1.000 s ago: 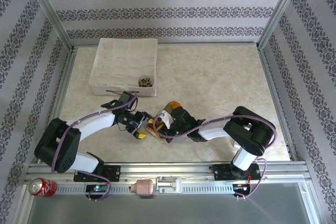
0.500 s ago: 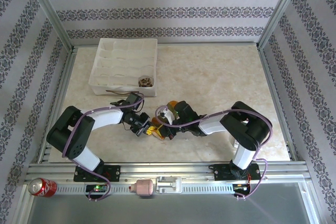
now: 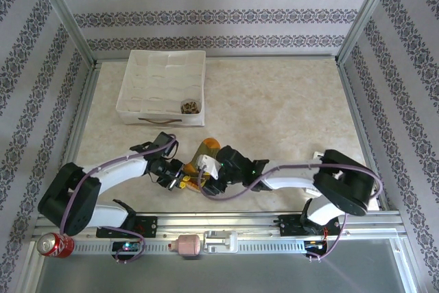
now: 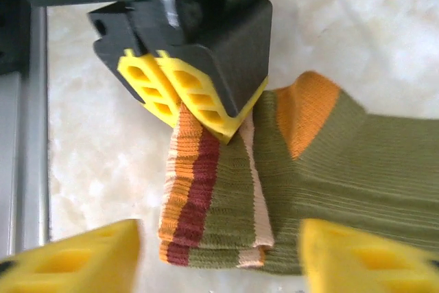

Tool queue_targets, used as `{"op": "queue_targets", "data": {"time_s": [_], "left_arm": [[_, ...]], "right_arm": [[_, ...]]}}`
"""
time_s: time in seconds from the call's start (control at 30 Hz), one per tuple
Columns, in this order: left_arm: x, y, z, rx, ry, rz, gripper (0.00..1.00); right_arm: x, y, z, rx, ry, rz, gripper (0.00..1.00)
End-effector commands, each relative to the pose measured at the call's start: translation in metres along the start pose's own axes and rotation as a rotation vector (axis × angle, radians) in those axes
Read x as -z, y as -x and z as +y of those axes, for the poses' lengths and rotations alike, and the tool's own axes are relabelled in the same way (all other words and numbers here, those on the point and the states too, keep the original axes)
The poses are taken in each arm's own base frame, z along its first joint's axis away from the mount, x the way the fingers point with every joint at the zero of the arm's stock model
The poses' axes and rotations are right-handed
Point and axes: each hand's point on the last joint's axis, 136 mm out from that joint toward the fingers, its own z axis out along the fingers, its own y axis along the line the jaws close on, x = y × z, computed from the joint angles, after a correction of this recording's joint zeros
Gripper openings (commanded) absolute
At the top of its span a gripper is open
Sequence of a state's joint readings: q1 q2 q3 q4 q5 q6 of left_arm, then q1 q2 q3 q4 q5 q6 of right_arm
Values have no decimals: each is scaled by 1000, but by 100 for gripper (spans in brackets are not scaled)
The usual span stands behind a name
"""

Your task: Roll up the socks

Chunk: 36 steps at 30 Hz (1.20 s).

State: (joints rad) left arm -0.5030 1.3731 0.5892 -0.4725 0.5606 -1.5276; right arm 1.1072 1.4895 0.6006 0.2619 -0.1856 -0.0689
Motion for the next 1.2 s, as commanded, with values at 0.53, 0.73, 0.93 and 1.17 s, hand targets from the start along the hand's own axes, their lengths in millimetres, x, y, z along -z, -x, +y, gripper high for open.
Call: {"op": "queue_targets", "data": {"time_s": [0.53,0.73,0.93,1.17], "left_arm": [[1,27,45,108,354,-51,0],[-1,30,34,92,343,-42,0],[-3,29,29,88,312,1,0],[15,25,1,82,149,48,74]], "right_arm": [[-33,-5,-2,380,-423,115,57],[-49,-37,-9,316,-416,201,44],[-53,-66,-28,176,-427,265,13],[-42,-93,-14,40,-260,284,0]]}}
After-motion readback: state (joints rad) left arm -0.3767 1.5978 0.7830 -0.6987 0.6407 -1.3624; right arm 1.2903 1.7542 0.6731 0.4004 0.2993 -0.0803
